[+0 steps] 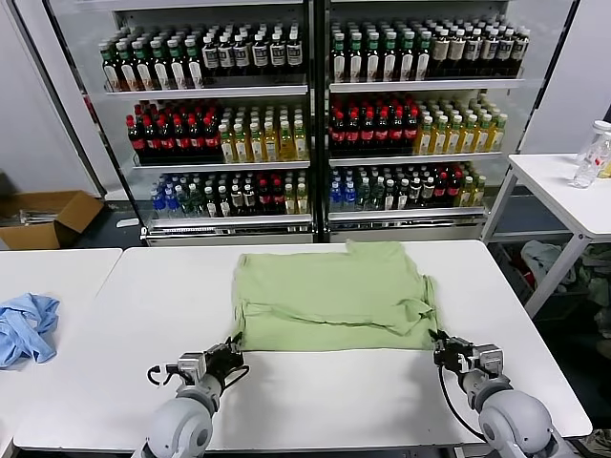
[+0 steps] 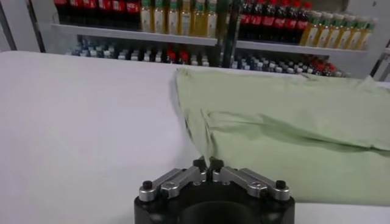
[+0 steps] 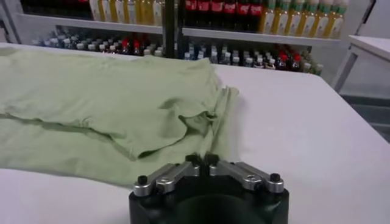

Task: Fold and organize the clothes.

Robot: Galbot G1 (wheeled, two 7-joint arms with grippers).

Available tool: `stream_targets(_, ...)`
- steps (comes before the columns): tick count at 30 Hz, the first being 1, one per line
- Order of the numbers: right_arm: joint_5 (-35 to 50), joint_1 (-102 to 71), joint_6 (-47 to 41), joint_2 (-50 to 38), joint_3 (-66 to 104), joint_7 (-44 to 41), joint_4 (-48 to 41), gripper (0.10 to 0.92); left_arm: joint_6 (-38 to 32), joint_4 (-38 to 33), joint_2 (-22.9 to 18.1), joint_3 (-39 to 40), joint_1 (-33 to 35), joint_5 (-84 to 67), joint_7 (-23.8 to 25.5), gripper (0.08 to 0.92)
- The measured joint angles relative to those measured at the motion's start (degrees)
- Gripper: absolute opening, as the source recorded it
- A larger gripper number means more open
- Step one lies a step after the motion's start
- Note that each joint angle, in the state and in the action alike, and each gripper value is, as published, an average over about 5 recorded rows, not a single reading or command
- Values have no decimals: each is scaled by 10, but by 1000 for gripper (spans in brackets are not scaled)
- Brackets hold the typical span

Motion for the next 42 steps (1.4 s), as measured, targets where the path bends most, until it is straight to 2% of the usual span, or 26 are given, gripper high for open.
stream_targets(13,-31,-171,1,6,79,-1,126,121,22,-122,3,-84,145,-14,-10,98)
stream_targets(16,-41,-190,-5,8,90,5,144,188,26,-151,6,-104,176,-10,-11,128)
stream_targets(23,-34,-160,-6,-1,90,25,149,387,22,-187,20,-131,200,-1,-11,324)
stream_targets(29,-12,-34,-15,-3,36,39,87,560,9,-168,36,-128,155,-12,-17,497)
stream_targets(36,6,167,-30,24,-67,41,-59,762,3,-73,39,-86,27,-29,-23,679)
stream_targets(40,11,275,-36,48,-126,38,-153,816,1,2,33,-47,-58,-32,-24,786)
stream_targets(42,13,324,-38,61,-152,37,-198,820,1,38,30,-27,-98,-32,-25,809)
